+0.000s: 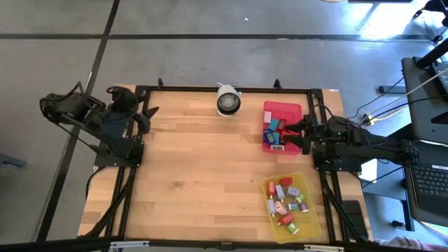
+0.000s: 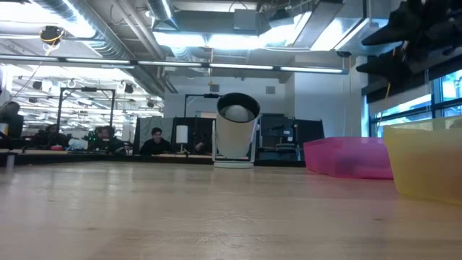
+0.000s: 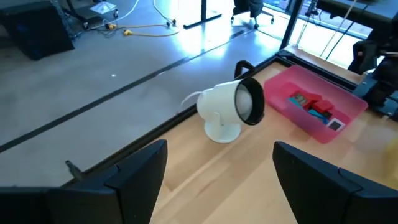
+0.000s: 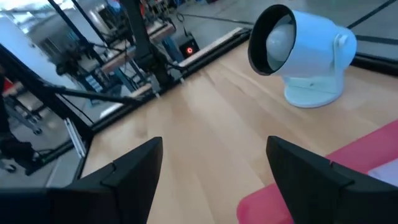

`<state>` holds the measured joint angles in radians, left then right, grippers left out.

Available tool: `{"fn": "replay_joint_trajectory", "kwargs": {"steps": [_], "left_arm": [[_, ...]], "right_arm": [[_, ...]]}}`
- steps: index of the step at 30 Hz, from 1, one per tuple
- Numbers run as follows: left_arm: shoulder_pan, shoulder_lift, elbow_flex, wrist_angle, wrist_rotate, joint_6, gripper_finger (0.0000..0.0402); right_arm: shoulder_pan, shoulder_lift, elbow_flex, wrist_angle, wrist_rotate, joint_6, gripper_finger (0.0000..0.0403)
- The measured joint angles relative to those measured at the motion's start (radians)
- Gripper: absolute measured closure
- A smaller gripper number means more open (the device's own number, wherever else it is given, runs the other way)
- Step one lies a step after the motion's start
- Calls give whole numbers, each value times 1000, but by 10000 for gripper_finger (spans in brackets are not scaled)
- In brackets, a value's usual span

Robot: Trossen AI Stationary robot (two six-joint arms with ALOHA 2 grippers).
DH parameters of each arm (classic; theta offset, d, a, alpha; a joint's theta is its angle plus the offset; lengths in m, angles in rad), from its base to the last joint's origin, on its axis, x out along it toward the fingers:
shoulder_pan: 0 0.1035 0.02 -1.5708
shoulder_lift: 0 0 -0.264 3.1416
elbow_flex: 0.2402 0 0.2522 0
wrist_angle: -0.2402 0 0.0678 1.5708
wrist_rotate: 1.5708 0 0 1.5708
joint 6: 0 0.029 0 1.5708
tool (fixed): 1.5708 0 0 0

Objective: Pick & Place Office items
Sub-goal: Return to Home Position

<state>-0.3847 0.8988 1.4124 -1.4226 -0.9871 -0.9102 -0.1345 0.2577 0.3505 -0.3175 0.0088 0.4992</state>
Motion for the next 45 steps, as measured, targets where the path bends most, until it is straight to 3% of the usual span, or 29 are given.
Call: {"fn": "replay_joint_trajectory", "kwargs": {"steps": [14,21,26,35,41,45], "left_arm": [[-1,-116,0,-89,-14,-11,112],[-1,-119,-16,-41,64,-10,112],[-1,-119,-162,202,122,81,112],[1,-135,-556,783,177,185,112],[1,-166,-774,1228,332,280,112],[2,-187,-884,1460,362,361,112]], "right_arm": [[0,-32,-279,413,-1,94,112],[0,-29,-336,498,10,121,112],[1,-28,-336,497,22,117,112],[0,-28,-335,463,119,118,112],[0,-27,-335,433,115,122,112],[0,-27,-335,411,116,122,112]]}}
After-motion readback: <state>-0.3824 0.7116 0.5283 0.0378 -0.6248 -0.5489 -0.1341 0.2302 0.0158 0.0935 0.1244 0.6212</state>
